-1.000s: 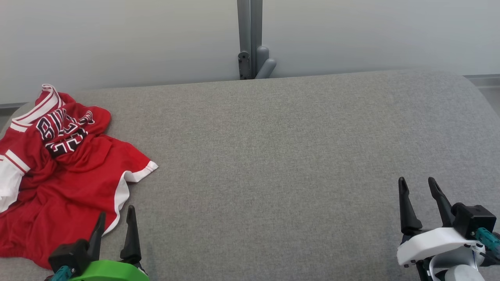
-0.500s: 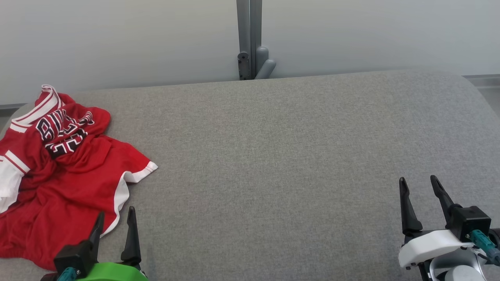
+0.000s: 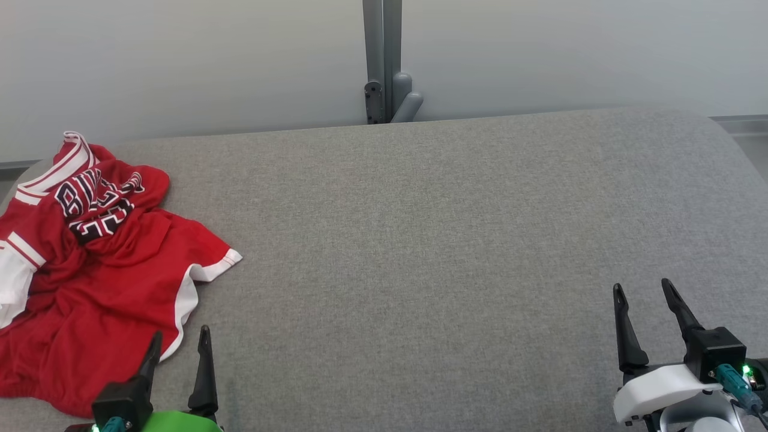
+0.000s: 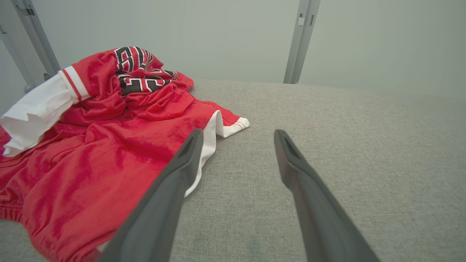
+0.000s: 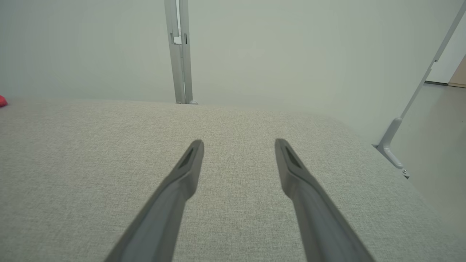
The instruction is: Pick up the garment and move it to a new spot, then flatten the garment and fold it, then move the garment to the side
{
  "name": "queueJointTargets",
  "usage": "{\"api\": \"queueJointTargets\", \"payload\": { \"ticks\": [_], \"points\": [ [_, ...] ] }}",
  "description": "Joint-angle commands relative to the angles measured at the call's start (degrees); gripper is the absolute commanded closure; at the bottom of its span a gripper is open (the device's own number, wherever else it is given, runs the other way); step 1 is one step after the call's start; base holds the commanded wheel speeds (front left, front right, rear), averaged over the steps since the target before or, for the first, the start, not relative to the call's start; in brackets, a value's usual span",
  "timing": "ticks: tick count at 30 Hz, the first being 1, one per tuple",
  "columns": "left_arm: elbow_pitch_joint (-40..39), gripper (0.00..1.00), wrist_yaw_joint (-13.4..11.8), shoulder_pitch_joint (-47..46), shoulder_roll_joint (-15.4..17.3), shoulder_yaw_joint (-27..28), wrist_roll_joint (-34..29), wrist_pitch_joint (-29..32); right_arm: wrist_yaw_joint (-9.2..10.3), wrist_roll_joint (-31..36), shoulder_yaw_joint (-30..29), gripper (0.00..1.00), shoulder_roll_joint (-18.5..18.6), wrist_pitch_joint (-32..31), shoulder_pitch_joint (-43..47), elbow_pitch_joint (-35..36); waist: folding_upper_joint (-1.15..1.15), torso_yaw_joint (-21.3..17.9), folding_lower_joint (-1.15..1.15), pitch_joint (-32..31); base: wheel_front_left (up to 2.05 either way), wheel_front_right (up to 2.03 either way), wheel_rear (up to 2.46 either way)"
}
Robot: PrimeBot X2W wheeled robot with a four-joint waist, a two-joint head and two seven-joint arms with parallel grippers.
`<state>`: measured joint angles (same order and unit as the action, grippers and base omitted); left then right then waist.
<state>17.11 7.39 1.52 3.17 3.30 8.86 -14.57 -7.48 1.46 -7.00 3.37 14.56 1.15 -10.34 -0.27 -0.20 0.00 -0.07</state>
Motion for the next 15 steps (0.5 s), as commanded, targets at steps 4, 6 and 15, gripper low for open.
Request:
{"api": "queueJointTargets", "payload": {
  "ticks": [4, 6, 15],
  "points": [
    [0.6, 0.00, 0.2, 0.5, 0.0, 0.5, -0.3, -0.8, -0.02, 1.7, -0.1, 0.00, 0.2, 0.8, 0.9, 0.1, 0.27, -0.1, 0.00, -0.1, 0.00, 0.00, 0.00],
    [0.9, 0.00, 0.2, 0.5, 0.0, 0.6, 0.7, -0.6, -0.02, 0.9, -0.2, 0.00, 0.2, 0.7, 0.9, 0.0, 0.27, -0.2, 0.00, -0.1, 0.00, 0.00, 0.00],
    [1.5, 0.00, 0.2, -0.3, -0.1, 0.3, 2.7, -0.6, -0.01, -1.5, 0.2, 0.00, 0.2, 0.7, 0.4, -0.8, 0.27, -0.3, 0.00, -0.2, 0.00, 0.00, 0.00]
  ]
}}
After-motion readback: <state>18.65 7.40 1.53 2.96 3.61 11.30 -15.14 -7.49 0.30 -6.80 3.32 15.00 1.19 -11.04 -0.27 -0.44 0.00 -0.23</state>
